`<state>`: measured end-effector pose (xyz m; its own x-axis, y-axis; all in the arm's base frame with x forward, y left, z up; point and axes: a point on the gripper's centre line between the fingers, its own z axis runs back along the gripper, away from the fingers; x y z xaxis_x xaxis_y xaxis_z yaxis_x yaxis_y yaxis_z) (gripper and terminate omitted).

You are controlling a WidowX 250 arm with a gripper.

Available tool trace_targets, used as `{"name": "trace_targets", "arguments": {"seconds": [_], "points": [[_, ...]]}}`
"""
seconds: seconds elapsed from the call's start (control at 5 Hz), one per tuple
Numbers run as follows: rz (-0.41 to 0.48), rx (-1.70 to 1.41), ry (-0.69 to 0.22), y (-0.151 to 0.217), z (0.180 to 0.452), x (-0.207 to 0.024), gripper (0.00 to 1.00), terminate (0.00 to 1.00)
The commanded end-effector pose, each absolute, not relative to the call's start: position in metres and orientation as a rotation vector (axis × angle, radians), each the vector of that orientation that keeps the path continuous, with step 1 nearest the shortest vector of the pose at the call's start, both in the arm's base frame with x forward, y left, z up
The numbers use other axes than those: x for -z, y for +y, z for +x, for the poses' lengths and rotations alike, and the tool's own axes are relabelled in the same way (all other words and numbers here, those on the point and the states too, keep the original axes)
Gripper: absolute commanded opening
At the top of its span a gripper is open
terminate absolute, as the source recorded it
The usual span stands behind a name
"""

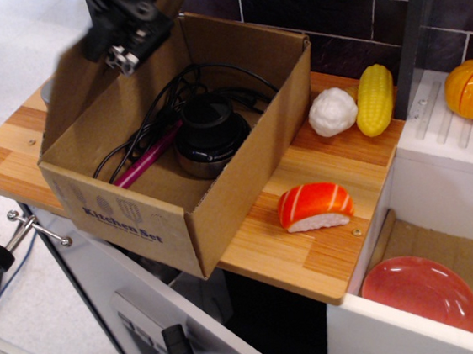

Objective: Open brown1fbox flap

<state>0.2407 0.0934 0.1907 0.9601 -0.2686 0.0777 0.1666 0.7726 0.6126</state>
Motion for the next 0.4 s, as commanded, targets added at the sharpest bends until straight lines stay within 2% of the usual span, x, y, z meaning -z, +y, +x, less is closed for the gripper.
{"name": "trace_targets", "arguments": {"seconds": [0.0, 0.2], "points": [[0.666, 0.31, -0.294, 0.154, 0.232, -0.195, 1.0, 0.0], [0.637, 0.35, -0.294, 0.186, 0.237, -0.194, 1.0, 1.0]]}}
